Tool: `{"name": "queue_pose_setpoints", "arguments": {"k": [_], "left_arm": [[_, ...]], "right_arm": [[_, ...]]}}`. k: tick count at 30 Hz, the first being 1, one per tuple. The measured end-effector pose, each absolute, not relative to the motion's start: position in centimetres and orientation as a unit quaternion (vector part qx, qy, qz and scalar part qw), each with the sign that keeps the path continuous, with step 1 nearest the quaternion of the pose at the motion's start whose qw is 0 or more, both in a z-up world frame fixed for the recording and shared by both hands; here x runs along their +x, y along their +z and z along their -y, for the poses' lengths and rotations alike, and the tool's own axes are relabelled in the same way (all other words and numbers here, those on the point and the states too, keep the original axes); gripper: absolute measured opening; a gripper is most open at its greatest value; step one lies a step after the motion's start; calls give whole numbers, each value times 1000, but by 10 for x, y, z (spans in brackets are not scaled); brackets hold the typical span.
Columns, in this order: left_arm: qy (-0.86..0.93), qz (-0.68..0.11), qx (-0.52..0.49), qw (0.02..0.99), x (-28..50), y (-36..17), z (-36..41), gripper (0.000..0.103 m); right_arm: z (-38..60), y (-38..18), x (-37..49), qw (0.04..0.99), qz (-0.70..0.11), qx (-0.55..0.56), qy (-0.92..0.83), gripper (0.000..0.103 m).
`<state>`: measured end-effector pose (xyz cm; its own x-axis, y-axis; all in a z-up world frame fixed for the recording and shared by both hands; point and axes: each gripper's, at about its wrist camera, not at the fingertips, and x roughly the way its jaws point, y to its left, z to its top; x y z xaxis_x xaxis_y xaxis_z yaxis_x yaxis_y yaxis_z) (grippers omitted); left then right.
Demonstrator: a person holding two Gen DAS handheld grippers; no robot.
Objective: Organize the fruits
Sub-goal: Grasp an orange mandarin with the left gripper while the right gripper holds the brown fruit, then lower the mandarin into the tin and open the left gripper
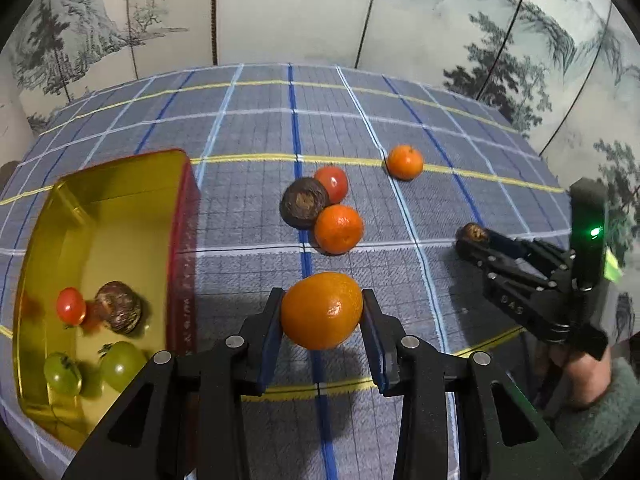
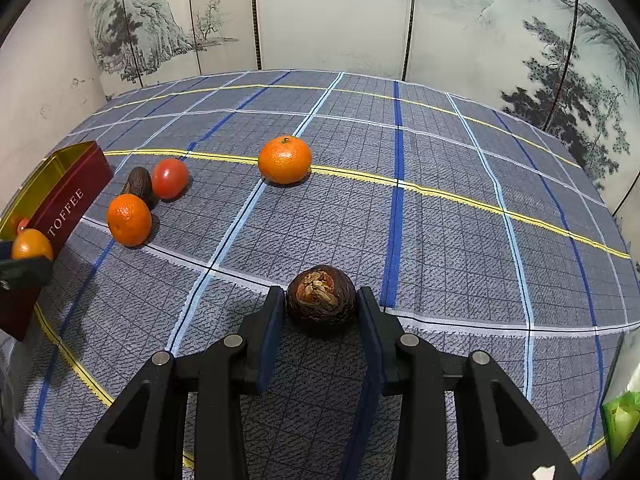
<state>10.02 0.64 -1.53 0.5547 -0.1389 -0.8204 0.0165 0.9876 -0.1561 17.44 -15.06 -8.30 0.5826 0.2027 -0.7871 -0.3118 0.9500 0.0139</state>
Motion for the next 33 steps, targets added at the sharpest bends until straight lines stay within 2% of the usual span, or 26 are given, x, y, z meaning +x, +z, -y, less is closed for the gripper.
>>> {"name": "queue_pose_setpoints", "arguments": {"k": [13, 22, 33], "left_arm": [[44, -427, -108, 897, 70, 18, -90, 38], [103, -443, -134, 881, 60, -5, -144, 38], [121, -464, -141, 866, 60, -31, -162, 38]], "right_arm": [[150, -83, 174, 887, -433, -63, 145, 35], [150, -83, 174, 887, -433, -64, 145, 35], [150, -83, 174, 887, -433, -64, 145, 35]]}}
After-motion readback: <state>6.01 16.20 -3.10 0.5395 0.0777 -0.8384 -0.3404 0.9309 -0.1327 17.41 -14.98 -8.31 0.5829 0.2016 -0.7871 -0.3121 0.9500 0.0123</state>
